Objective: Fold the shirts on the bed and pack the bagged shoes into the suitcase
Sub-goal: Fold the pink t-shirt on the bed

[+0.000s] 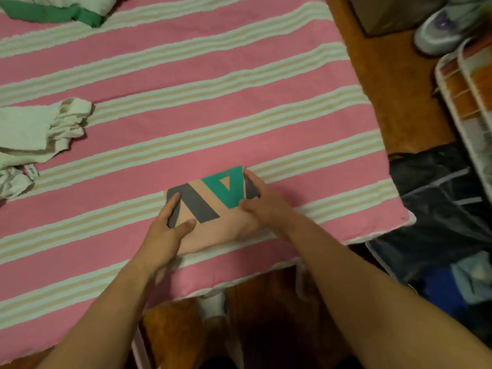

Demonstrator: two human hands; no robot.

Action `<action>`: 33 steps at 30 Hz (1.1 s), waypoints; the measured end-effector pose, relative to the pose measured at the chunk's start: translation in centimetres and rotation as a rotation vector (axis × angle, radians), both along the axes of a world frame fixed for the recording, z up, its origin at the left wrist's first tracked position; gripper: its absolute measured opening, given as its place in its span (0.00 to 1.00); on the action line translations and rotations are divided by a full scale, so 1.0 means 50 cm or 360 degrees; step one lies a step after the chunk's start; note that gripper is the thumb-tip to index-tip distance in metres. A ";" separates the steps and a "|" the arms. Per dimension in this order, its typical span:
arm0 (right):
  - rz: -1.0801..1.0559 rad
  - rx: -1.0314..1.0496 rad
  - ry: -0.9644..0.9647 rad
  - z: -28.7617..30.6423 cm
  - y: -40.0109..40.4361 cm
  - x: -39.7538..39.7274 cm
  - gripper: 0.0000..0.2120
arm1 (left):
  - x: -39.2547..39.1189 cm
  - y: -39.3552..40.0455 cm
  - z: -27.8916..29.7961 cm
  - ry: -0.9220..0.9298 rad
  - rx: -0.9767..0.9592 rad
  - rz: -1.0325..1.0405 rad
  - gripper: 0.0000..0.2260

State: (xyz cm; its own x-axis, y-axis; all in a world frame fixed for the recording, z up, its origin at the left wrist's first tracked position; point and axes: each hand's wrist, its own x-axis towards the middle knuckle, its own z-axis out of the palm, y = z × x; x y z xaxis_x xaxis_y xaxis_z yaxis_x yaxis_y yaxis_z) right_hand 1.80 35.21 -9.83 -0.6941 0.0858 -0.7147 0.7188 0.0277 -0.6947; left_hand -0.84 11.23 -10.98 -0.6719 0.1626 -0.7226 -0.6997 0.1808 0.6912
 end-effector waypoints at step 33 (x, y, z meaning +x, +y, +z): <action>-0.2138 0.0119 -0.0373 -0.360 0.899 1.547 0.30 | 1.223 1.373 -0.352 0.0398 -0.0241 -0.2061 0.06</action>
